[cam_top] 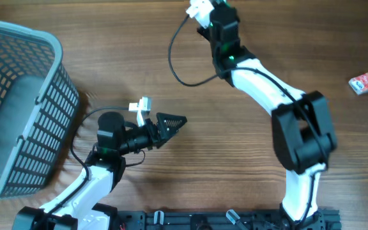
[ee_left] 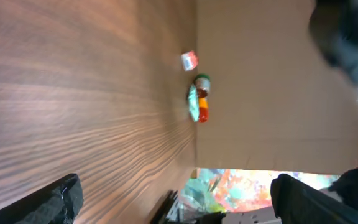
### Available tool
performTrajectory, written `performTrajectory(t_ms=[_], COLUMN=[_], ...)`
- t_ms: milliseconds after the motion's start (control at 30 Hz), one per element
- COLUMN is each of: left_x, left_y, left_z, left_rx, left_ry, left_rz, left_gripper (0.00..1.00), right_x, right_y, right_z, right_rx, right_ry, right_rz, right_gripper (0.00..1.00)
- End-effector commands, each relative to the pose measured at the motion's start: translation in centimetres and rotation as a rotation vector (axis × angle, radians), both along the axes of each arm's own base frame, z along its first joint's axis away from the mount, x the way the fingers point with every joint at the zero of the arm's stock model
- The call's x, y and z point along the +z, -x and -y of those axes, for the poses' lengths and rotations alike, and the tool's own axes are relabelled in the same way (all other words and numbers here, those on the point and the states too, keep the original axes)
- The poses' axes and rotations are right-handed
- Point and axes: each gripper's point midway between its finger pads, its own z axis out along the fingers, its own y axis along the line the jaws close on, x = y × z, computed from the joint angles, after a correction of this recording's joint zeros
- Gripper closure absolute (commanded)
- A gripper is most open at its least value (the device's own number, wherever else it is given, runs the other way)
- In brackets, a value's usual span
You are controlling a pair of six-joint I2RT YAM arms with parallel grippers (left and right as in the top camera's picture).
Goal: Scan the item barcode
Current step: 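Carry the glove pack to the right table edge and release it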
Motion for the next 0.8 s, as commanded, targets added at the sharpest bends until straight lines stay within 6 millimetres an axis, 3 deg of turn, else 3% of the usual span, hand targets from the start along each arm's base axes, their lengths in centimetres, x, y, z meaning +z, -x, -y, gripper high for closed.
performTrajectory(t_ms=[0, 167, 333, 500, 567, 667, 767], left_x=[-0.7, -1.7, -1.7, -1.8, -1.9, -1.8, -1.1], left_y=[0.7, 0.6, 0.6, 0.6, 0.6, 0.6, 0.6], left_z=[-0.1, -0.4, -0.4, -0.4, -0.4, -0.4, -0.2], left_rx=[-0.040, -0.014, -0.012, -0.013, -0.014, -0.014, -0.030], left_ry=[-0.038, -0.069, -0.071, -0.072, -0.073, -0.072, -0.054], left_rz=[0.036, 0.005, 0.002, -0.002, -0.006, -0.005, 0.025], left_gripper=[0.00, 0.00, 0.00, 0.00, 0.00, 0.00, 0.00], right_x=[-0.4, -5.2, -4.5, -4.9, -2.8, 3.3, 11.0], right_y=[-2.2, -2.7, -2.7, -2.3, -1.7, -0.7, 2.0], right_z=[-0.9, -1.1, -2.8, -2.6, -1.9, 1.2, 8.1], right_rx=[0.010, 0.024, 0.036, 0.036, 0.022, -0.045, -0.165], right_ry=[0.119, 0.336, 0.331, 0.362, 0.316, 0.253, 0.127], right_rz=[0.033, -0.009, 0.064, 0.019, -0.003, 0.012, 0.009], right_gripper=[0.95, 0.96, 0.95, 0.96, 0.96, 0.96, 0.96])
